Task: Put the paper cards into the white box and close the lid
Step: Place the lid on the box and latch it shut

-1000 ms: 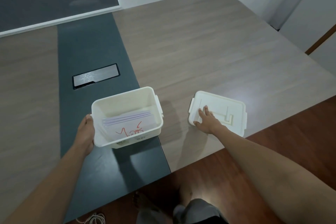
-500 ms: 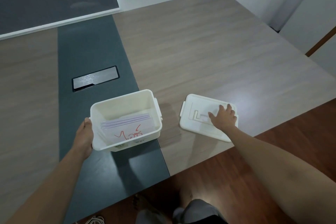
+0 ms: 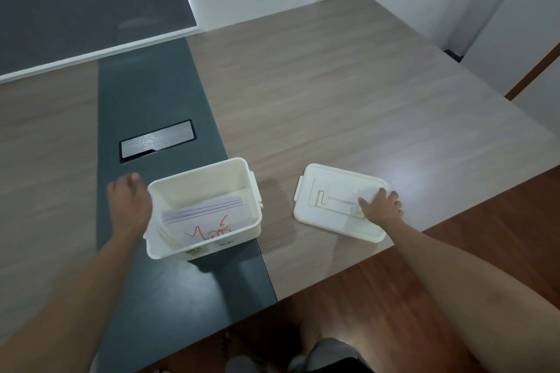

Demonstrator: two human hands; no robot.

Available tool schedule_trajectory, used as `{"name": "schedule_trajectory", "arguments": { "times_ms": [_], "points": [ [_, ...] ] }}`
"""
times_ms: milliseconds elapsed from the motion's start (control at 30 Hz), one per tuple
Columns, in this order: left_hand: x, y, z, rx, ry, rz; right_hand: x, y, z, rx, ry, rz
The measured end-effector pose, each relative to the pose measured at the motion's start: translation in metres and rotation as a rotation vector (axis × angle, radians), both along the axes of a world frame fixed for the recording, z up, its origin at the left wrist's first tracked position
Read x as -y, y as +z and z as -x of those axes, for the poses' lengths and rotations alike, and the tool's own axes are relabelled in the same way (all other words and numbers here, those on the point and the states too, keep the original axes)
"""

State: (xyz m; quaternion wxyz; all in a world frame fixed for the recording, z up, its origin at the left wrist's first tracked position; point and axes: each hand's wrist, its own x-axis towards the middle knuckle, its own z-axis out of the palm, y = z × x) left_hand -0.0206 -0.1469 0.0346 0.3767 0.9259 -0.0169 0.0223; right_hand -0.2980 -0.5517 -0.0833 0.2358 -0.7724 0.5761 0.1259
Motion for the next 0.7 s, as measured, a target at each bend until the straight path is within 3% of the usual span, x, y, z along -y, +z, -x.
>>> {"name": "schedule_trajectory", "arguments": {
  "times_ms": [100,233,433,700],
  "points": [
    [0.056,0.029,-0.002,0.113,-0.179,0.053,0.004,0.005,0.000,-0.001,-0.007,-0.011],
    [0.135,0.045,-0.001,0.112,-0.320,0.132,0.011,0.017,-0.003,0.038,-0.029,-0.025],
    [0.222,0.033,0.028,0.016,-0.515,0.163,0.023,0.030,-0.009,0.112,-0.085,-0.082],
    [0.272,-0.026,0.070,-0.222,-0.636,0.057,0.027,0.021,-0.002,0.163,-0.157,-0.140]
  ]
}}
